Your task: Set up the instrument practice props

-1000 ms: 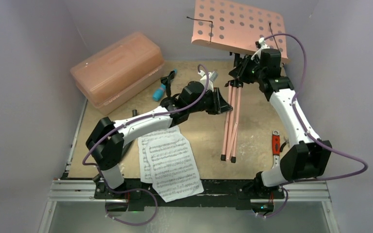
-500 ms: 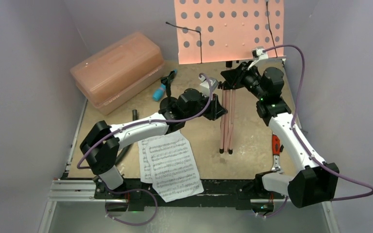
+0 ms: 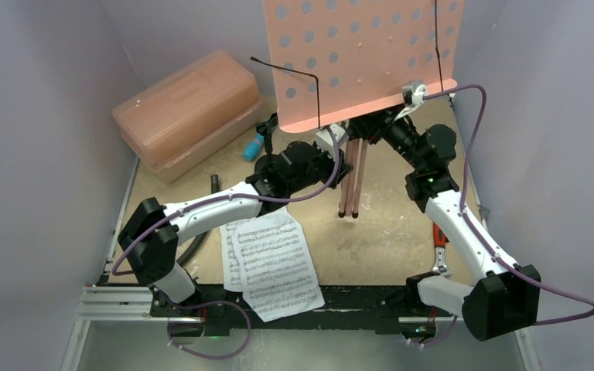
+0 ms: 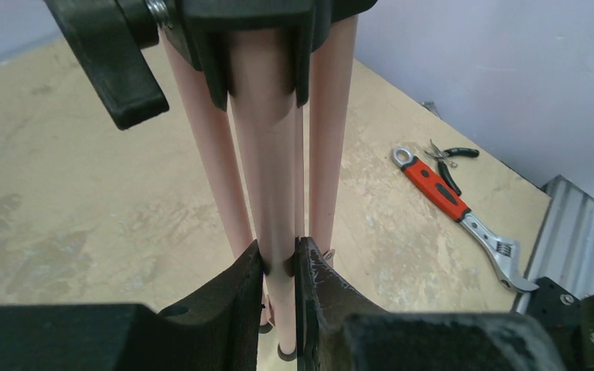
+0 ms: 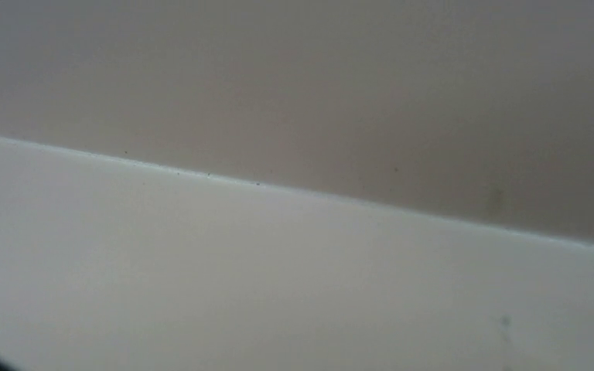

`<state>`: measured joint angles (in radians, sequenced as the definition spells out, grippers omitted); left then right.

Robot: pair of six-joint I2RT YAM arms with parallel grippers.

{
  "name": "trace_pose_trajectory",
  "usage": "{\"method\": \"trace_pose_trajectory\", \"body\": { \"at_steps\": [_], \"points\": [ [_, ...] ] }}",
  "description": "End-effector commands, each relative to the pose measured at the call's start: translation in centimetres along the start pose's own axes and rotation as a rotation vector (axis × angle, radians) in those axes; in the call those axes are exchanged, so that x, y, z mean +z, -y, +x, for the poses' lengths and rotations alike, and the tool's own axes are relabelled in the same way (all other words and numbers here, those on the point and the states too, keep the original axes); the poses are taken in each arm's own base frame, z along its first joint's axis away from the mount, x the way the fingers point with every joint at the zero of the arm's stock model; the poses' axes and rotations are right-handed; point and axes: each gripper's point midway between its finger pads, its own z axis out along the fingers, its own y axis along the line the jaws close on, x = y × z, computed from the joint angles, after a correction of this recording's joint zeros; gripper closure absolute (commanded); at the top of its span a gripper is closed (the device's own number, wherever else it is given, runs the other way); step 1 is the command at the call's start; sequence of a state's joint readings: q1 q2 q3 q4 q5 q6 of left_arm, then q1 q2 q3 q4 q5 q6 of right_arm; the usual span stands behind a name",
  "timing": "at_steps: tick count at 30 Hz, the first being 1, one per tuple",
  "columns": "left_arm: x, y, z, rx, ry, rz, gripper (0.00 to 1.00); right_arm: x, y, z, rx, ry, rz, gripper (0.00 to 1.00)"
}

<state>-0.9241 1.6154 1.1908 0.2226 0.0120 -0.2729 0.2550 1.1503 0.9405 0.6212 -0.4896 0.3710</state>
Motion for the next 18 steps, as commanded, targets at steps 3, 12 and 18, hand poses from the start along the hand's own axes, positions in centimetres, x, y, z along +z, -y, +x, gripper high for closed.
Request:
{"method": "trace_pose_trajectory", "body": {
  "at_steps": [3,12,18],
  "points": [
    [-1.2,-4.0,-4.2,0.157,0.106,-0.189,1.0,-2.4,-9.6,-12.6,-0.265,0.403,-0.302,1.0],
    [-1.6,-4.5,-5.0,0.226,0.116,-0.212,1.0,-2.7,-10.2,-14.0,-0.264,0.504,-0.335,1.0],
    [-1.6,-5.0,-4.6,0.223,0.096,-0.239,1.0,-2.9,-10.6,-14.8,-0.279,0.536,-0.353,1.0]
  ]
}}
